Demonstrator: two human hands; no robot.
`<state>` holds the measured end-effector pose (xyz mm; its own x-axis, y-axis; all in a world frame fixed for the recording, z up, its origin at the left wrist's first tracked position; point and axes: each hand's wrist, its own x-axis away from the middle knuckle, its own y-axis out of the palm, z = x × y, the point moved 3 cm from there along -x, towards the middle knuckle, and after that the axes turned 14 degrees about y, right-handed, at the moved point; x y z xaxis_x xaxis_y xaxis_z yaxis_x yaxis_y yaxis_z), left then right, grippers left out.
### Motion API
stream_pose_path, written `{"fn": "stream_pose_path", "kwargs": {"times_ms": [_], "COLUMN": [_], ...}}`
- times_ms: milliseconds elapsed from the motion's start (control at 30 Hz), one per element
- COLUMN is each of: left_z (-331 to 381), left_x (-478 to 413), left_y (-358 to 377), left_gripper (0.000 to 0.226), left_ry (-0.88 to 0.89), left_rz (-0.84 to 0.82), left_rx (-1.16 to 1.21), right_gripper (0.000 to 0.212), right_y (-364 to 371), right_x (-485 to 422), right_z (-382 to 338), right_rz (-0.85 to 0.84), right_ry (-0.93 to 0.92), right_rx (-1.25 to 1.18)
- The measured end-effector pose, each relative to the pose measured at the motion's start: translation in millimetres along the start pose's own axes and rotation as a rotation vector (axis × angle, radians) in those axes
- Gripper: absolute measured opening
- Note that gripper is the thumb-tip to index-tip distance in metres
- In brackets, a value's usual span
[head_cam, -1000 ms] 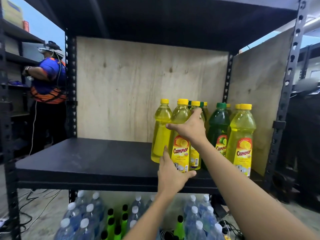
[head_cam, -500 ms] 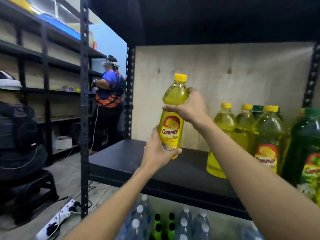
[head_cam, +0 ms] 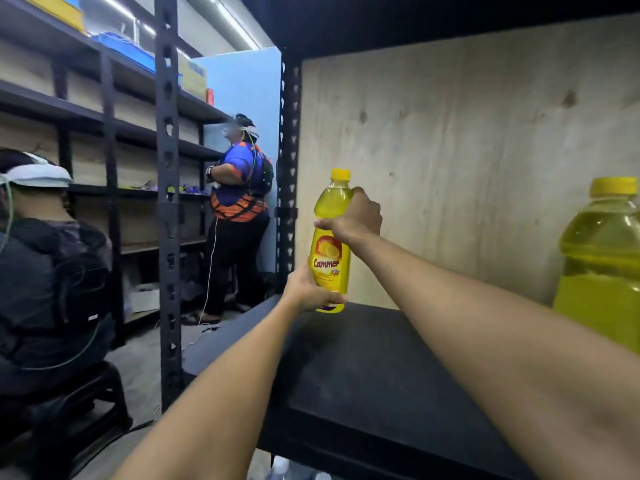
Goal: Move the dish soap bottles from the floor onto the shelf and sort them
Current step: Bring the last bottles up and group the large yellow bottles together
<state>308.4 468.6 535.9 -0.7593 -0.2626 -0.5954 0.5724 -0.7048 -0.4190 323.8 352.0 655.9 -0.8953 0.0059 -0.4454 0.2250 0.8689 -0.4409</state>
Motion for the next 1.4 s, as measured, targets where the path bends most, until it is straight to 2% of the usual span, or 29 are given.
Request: {"fn": "stream_pose_path", "kwargs": {"times_ms": [100,267,500,600,667,733,767,800,867,933,1000,1100,1167,1267,1333,1400], "left_z": [-18,-33,-37,-35,-24,1,19,42,89,130,165,201,217,237,246,253], "left_x": [-10,-25,-28,-20,-13,-6,3,13,44,77,103,133,152,170,178,184], "left_y": [11,18,26,24,16,7,0,-2,3,27,67,136,168,182,185,191], "left_gripper": [0.083,0.085,0.089,0.09,0.101,0.121,0.121,0.109,0.074,0.053,0.049,0.059,0.073,0.084,0.093,0.103], "left_ry": [-0.039,-0.056,-0.024,-0.067,-0.086,-0.038,0.025,0.124,0.298,0.299,0.213,0.112,0.103,0.148,0.145,0.135], "left_rz": [-0.009,-0.129,-0.097,-0.069,-0.022,0.087,0.183,0.283,0.373,0.23,-0.018,-0.26,-0.262,-0.128,-0.083,-0.073], "left_rx": [0.031,0.061,0.071,0.017,-0.072,-0.174,-0.164,-0.1,0.108,0.361,0.546,0.521,0.457,0.211,0.135,0.095], "right_gripper": [0.075,0.076,0.077,0.086,0.097,0.096,0.091,0.084,0.07,0.063,0.061,0.065,0.074,0.084,0.08,0.069], "right_y": [22,39,42,36,22,-17,-42,-74,-143,-206,-253,-291,-301,-306,-306,-306], "right_x": [-14,-32,-39,-27,-12,8,19,32,61,85,97,100,99,99,98,98], "right_z": [6,24,29,27,25,24,23,24,33,47,64,92,106,117,121,121], "right_rz": [-0.023,0.031,0.003,-0.087,-0.202,-0.222,-0.203,-0.16,-0.034,0.159,0.352,0.461,0.411,0.251,0.195,0.22], "right_ry": [-0.018,-0.017,0.019,0.09,0.155,0.115,0.064,0.02,-0.017,-0.025,0.011,0.112,0.176,0.267,0.329,0.341], "right_rx": [0.046,0.065,0.044,0.053,0.071,0.117,0.144,0.17,0.22,0.296,0.33,0.323,0.264,0.122,0.073,0.075]}}
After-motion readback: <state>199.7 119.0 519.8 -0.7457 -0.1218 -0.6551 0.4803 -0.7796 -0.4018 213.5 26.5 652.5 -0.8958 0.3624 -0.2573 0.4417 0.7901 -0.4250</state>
